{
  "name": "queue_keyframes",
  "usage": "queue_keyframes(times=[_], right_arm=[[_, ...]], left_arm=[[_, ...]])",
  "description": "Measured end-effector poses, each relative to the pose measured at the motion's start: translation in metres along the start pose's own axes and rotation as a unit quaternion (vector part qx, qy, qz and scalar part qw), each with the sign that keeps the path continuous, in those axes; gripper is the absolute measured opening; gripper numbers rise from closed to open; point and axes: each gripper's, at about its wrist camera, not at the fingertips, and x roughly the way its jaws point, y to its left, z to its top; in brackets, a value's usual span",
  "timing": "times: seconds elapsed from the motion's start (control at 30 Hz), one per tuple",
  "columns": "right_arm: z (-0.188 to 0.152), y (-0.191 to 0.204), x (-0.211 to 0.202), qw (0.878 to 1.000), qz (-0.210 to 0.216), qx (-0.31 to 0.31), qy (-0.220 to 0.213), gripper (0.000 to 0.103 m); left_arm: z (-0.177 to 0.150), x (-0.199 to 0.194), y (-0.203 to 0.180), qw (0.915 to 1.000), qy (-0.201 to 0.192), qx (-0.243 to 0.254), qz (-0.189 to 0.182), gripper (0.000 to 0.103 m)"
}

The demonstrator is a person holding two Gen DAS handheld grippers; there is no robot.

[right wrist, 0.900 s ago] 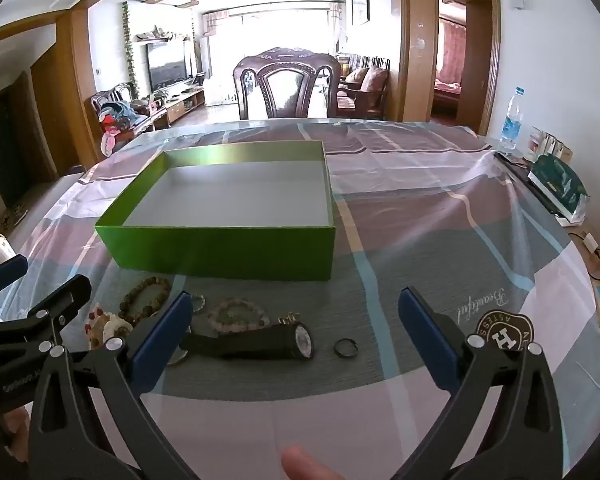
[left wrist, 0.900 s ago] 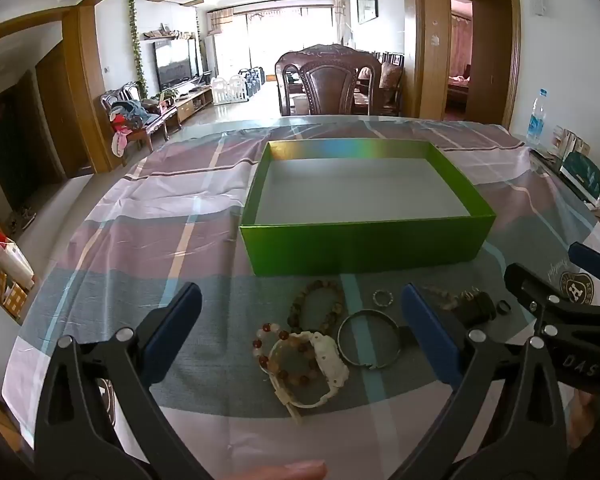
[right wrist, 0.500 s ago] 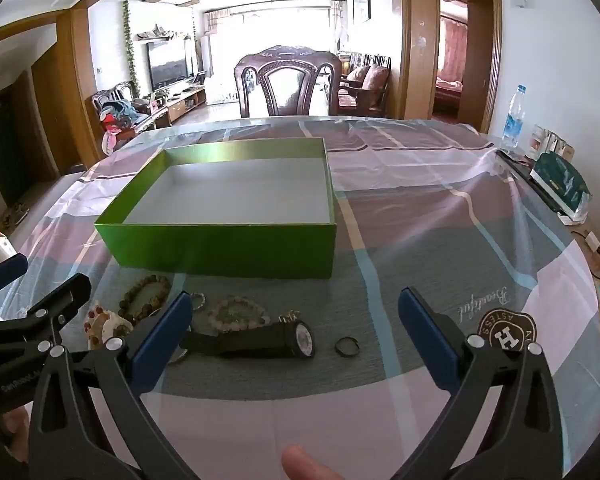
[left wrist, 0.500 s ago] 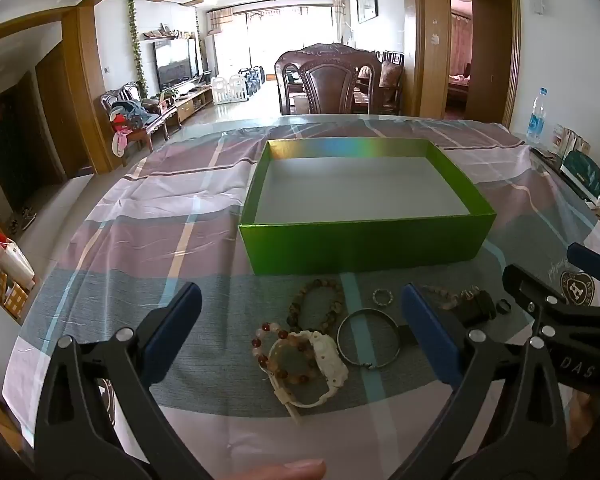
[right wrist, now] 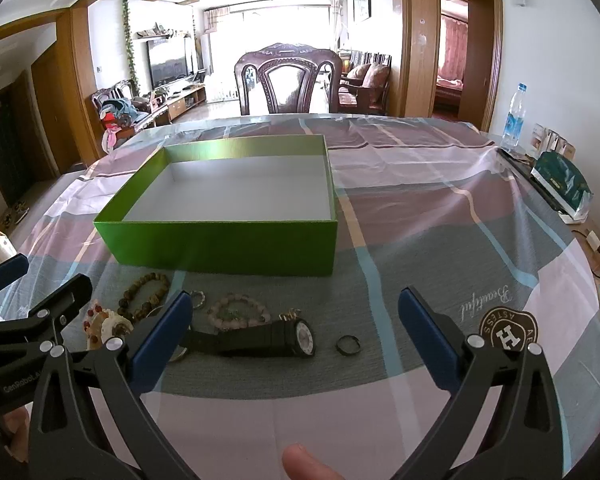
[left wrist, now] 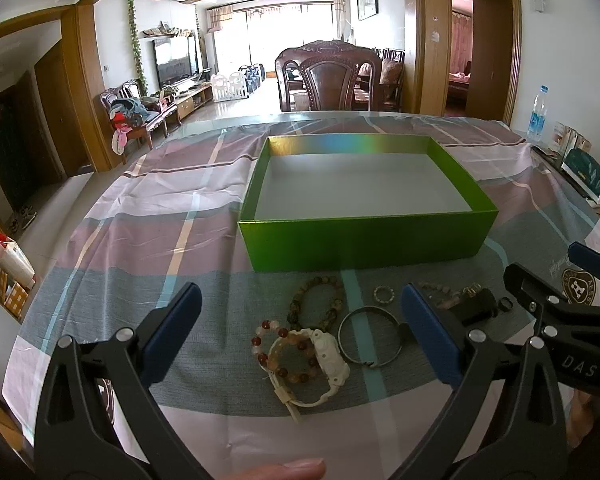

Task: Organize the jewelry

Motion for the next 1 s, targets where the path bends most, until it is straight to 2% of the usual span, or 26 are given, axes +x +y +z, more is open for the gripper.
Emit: queue_keyframes(times=[1.0], right_arm=[[-0.0049, 0.0041, 0.0027, 1.0, 0.006, -0.003, -0.002, 0.1]], left_arm=[[-0.0035, 0.0048, 0.0013, 1.0, 0.003, 0.0, 0.0, 0.099]])
